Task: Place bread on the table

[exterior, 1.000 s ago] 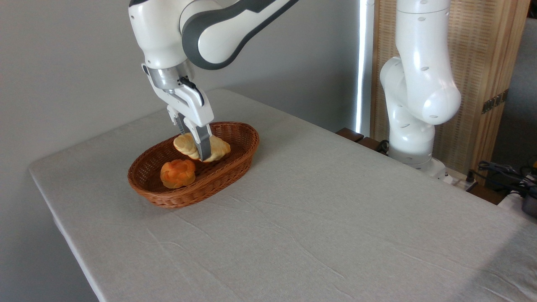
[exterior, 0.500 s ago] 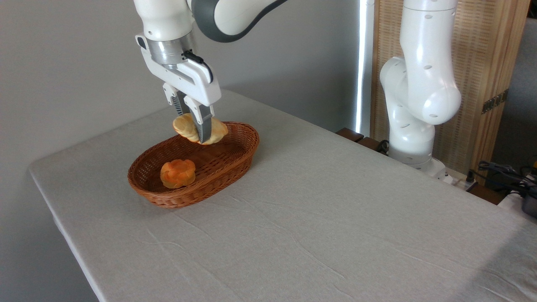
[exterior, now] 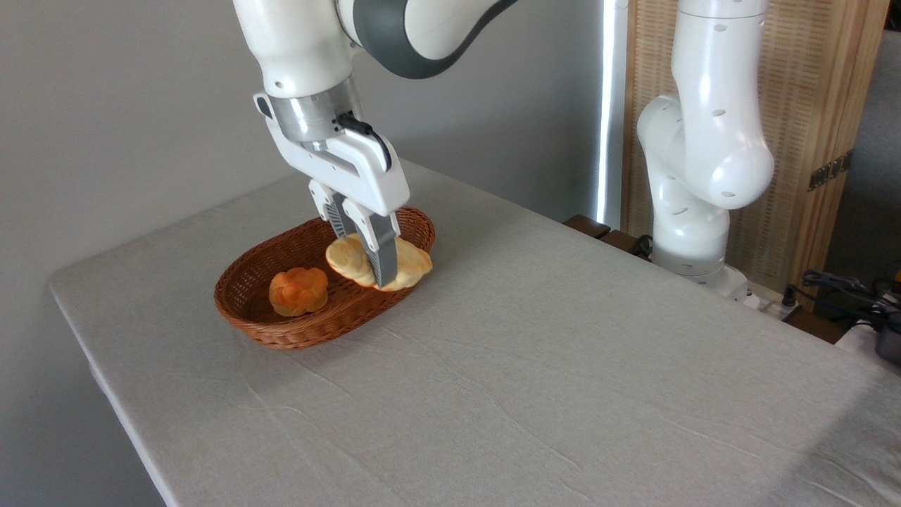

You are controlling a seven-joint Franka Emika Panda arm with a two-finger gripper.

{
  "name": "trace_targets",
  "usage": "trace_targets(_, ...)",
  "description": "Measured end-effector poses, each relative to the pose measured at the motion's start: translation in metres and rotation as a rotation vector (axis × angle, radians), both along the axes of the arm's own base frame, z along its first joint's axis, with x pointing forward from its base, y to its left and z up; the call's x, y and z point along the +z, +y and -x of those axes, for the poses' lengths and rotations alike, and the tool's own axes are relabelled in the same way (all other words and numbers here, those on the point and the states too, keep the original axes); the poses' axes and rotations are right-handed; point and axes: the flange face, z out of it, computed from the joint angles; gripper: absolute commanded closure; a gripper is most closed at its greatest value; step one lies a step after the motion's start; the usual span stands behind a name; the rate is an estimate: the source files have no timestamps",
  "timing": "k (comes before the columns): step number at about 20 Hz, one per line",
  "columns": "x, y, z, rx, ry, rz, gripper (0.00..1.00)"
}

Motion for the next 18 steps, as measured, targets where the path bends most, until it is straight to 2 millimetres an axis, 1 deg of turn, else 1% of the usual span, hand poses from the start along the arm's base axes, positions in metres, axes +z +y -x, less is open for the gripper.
trace_targets(1, -0.006, 0.005, 0.0, -0.016, 0.013, -0.007, 0.5)
trace_targets(2, -0.014, 0.011, 0.002, -0.029, 0.033, -0.016, 0.35)
trace_targets(3, -0.022, 0.016, 0.002, -0.038, 0.051, -0.023, 0.02)
trace_targets(4, -0.03, 0.021, 0.002, -0.047, 0.065, -0.027, 0.0)
trace_targets(6, -0.045, 0.026, 0.0, -0.055, 0.094, -0.037, 0.0)
trace_targets(9, -0.061, 0.028, -0.005, -0.061, 0.121, -0.062, 0.0)
trace_targets(11, -0.065, 0.027, -0.006, -0.062, 0.125, -0.066, 0.0)
trace_targets(18, -0.065, 0.027, -0.007, -0.062, 0.124, -0.066, 0.0)
